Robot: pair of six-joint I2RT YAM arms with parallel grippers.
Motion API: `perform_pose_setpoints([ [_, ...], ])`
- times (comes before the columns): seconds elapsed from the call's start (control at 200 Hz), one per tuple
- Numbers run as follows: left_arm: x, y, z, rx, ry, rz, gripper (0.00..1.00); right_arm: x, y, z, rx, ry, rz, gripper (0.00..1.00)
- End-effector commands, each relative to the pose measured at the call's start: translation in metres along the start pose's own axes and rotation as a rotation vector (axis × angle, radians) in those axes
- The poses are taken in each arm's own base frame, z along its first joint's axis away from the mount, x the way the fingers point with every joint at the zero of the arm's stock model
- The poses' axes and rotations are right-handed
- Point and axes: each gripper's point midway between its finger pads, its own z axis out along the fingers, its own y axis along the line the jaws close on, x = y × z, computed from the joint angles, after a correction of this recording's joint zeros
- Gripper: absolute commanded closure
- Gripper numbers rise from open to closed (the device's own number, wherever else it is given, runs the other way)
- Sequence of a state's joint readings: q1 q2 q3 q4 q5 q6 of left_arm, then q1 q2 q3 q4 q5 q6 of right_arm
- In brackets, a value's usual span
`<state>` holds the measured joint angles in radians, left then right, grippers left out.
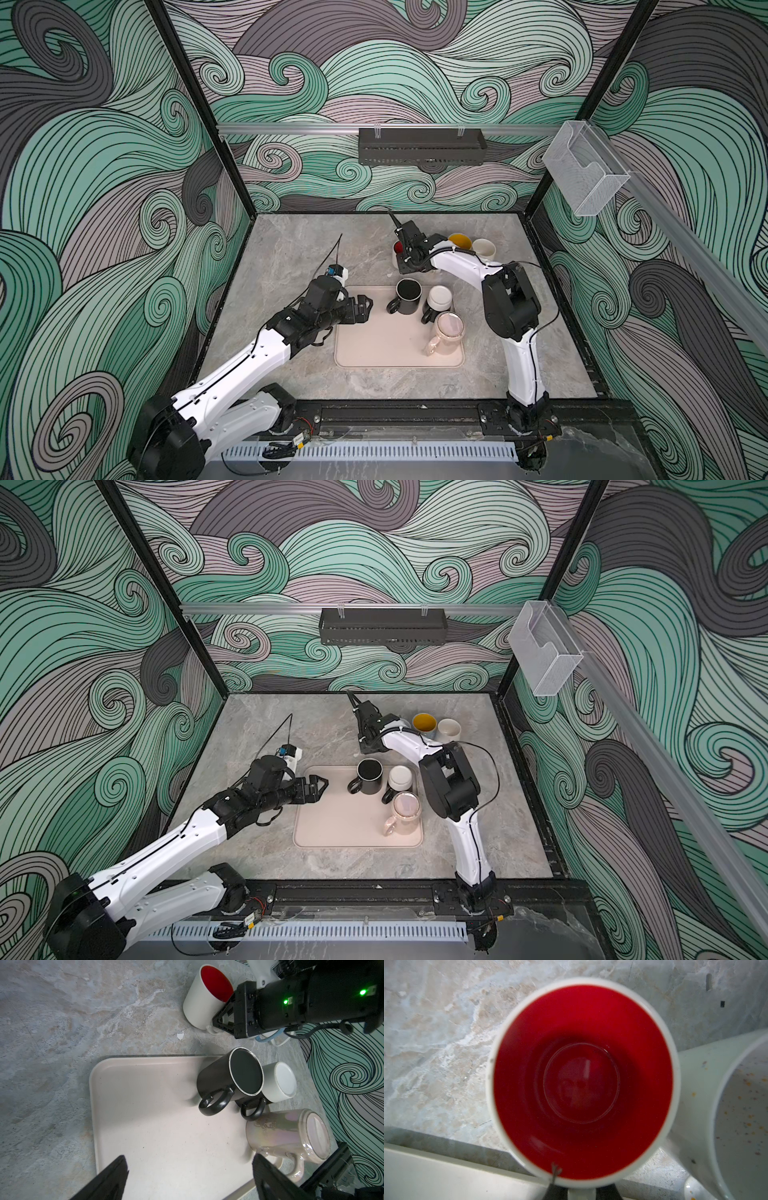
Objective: Turn the mug right side up
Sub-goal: 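Carry the red-lined mug beyond the tray and lower it upright by the speckled mug, then open the right gripper and raise it while the left nears the black mug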
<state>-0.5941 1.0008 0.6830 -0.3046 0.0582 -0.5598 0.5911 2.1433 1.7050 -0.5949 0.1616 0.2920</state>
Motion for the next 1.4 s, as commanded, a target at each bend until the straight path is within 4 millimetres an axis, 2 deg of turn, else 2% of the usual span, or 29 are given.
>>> perform_pose_setpoints([
  [0.0, -0.005, -0.003, -0.003, 0.008, -0.028, 0.018, 0.05, -0.024, -0.007, -0.008, 0.026, -0.079, 0.025, 1.00],
  [0.57, -0.003, -0.001, -0.004, 0.007, -0.036, 0.010, 0.05, -0.009, -0.018, 0.007, 0.066, -0.038, 0.059, 1.00],
  [0.745, -0.005, -0.003, -0.004, 0.009, -0.036, 0.016, 0.05, -0.009, -0.019, -0.002, 0.063, -0.049, 0.073, 0.76],
  [0.956, -0.011, -0.007, -0.007, 0.016, -0.051, 0.031, 0.05, -0.011, -0.017, -0.015, 0.035, -0.070, 0.092, 0.59],
  [1.181, -0.013, -0.008, -0.006, 0.017, -0.056, 0.050, 0.05, -0.022, -0.012, -0.045, -0.005, -0.123, 0.093, 0.54],
  [1.396, -0.014, -0.008, -0.004, 0.014, -0.052, 0.061, 0.05, -0.038, -0.006, -0.105, -0.045, -0.231, 0.047, 0.54],
])
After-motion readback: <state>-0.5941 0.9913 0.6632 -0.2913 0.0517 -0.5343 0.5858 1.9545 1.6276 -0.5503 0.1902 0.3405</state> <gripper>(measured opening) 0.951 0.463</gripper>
